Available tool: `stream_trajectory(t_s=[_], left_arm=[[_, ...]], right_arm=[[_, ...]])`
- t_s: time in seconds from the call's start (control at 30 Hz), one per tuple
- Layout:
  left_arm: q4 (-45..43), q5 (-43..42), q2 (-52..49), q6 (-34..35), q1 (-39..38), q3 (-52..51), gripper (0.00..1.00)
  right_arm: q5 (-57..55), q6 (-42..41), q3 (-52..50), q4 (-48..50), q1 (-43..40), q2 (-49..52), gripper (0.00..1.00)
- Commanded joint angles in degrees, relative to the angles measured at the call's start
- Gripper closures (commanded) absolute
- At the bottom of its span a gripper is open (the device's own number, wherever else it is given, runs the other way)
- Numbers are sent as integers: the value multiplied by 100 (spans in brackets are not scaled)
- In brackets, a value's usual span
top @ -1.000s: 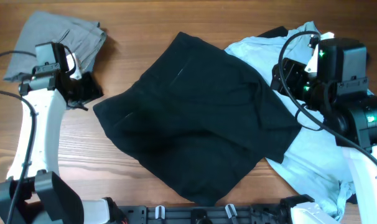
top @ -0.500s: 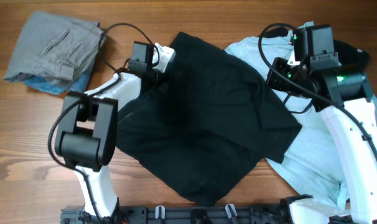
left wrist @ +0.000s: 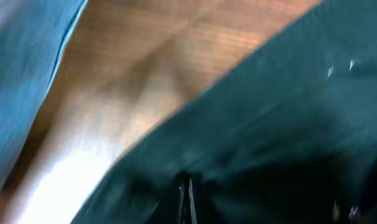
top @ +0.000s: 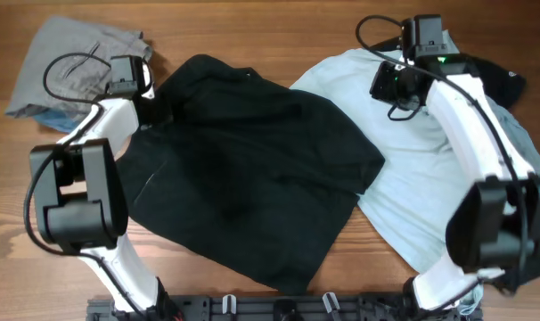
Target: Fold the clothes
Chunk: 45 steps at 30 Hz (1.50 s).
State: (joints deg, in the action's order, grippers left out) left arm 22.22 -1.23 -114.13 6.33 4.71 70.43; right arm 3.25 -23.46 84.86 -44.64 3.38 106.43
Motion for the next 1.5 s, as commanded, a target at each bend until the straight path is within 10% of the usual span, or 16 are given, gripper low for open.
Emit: stream_trajectory(t_s=[0.0,0.23,0.63,0.7,0.83,1.0,1.07,1.2,1.3,1.47], left_arm=[[273,227,774,79,0,-98,94],[684,11,1207,76,-151,-98,57],[850,-898,1298,52,-151,-98,44],[850,-1213,1298,9,-151,-98,42],[905,-1589,1552,-317,-175,-98,40],[1150,-1545,2463,-468,-273,-98,37],[1287,-1543,2468,-643,-273,-101,54],[1318,-1543,2155,-761,-273,-105,80],[1279,-1519,2120,-765,-273,-105,74],[1279,-1480,2120,-763,-273,-105,68]], right_arm=[[1644,1338,-7,728,-120,946,72],[369,286,-7,1237,-302,2286,96],[136,1217,175,1996,-3917,2232,95],[874,1453,278,2002,-4232,1856,89],[2579,1600,282,2020,-4236,511,46],[3261,1679,280,632,-3248,-793,46],[3252,1762,278,-120,-2376,-761,69],[2323,1436,-157,-702,-310,-341,82],[1178,1456,-450,-555,726,262,59],[-424,1394,-463,-555,1537,1224,49]])
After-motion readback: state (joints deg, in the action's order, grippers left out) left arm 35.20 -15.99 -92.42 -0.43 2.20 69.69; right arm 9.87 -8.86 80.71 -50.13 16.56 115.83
